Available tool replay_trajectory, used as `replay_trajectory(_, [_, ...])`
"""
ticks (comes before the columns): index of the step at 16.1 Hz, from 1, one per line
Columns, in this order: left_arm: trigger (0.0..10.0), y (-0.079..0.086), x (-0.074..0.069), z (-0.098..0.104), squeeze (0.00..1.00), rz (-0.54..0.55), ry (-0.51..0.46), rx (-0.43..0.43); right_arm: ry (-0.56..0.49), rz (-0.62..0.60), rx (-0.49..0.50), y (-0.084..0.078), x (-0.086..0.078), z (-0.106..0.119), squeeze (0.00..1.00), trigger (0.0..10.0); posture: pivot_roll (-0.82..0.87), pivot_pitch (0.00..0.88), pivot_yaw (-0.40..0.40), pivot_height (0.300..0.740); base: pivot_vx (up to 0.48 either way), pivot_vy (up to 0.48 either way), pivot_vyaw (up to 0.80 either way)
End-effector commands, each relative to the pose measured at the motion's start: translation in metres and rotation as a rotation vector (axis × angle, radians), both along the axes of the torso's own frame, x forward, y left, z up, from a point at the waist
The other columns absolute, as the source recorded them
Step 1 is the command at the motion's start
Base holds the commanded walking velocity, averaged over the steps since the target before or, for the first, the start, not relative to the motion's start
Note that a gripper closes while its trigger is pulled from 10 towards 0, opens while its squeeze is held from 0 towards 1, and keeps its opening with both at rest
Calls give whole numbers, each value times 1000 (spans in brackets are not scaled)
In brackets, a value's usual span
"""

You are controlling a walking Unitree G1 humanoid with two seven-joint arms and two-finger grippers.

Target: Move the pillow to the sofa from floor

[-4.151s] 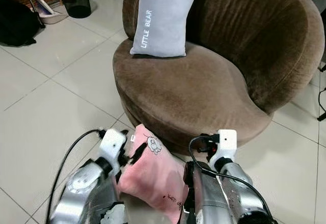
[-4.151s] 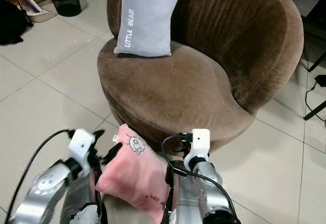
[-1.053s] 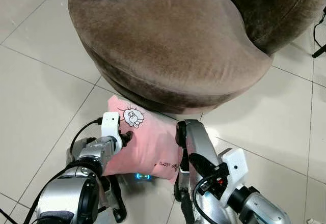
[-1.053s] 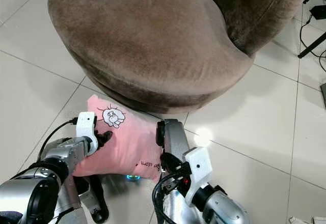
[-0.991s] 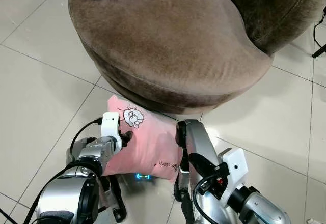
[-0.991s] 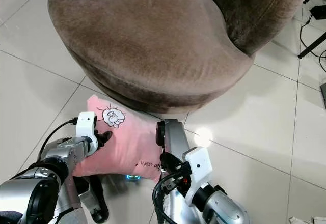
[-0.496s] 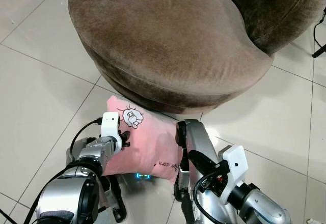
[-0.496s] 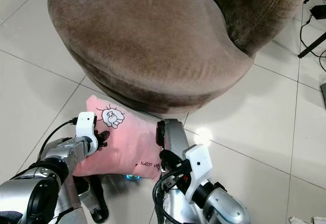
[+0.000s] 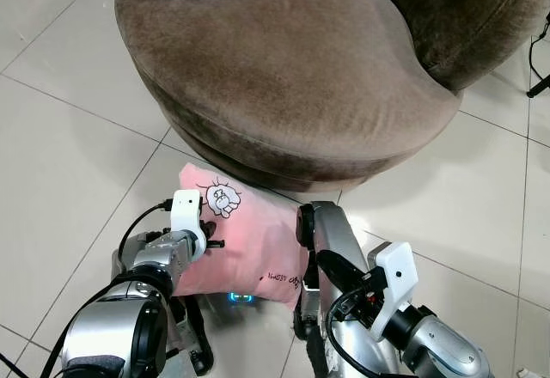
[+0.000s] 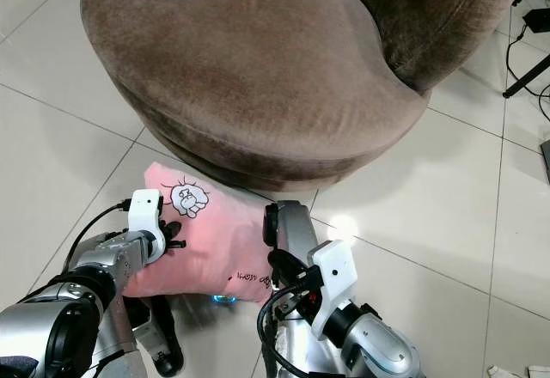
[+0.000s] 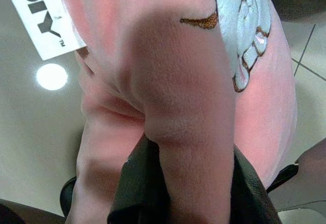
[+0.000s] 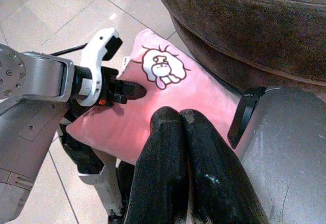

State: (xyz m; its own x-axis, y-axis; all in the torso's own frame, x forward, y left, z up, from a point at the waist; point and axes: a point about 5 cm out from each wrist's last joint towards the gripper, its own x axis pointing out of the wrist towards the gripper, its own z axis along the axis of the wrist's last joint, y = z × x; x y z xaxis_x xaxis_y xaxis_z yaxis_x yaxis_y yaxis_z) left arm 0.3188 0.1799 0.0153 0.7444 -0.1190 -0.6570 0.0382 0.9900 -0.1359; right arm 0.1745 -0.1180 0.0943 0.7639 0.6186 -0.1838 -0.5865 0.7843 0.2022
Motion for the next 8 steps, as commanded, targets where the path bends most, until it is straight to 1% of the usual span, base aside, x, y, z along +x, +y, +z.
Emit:
replay_trajectory(1, [0,-7,-7,-8,0,-27,42,-16,21,1,3,-3,-3,-4,0,10000,-293,329,-123,461,0,0,0])
replay_trajectory(3, [0,-7,-8,-9,0,-30,45,-18,20,0,4,-3,-3,-4,0,10000,-293,329,-123,461,0,0,0])
replay_trajectory(8, [0,-14,-6,-7,0,-33,13,-64,14,-13,-8,-6,-1,-4,0,10000,-296,319,-127,461,0,0,0])
